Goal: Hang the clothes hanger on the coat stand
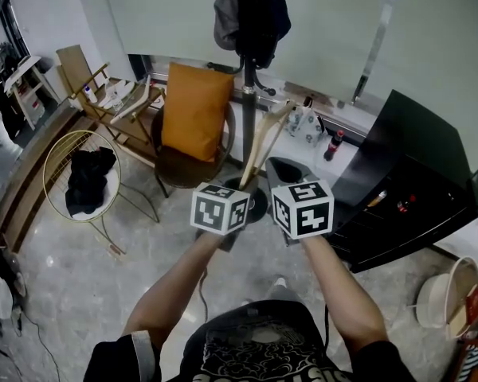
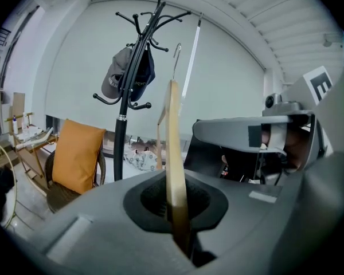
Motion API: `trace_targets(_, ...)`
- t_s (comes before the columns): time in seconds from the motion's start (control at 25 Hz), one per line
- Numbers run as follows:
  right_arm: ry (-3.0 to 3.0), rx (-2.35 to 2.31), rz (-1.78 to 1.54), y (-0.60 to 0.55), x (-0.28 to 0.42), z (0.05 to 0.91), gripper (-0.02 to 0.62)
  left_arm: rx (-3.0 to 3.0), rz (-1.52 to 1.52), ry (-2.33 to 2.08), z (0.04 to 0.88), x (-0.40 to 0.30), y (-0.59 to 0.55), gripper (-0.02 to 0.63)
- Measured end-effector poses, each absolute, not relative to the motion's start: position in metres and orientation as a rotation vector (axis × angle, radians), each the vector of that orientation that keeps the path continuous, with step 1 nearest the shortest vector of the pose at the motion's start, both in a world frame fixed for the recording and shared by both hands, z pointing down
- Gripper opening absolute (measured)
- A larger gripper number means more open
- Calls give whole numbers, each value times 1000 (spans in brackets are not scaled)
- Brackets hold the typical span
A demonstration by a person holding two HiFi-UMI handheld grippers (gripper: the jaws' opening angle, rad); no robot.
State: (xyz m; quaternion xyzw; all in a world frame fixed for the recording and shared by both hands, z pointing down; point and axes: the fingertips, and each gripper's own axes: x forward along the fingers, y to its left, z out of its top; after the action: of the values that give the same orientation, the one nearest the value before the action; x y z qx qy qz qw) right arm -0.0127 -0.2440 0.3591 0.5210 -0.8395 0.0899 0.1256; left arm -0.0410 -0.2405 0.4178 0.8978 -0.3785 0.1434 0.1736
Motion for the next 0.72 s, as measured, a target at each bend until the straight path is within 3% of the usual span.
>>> trace_targets(0.72, -2466, 1526, 237, -289, 7, 372, 0, 2552, 445, -989, 449, -30, -291, 3)
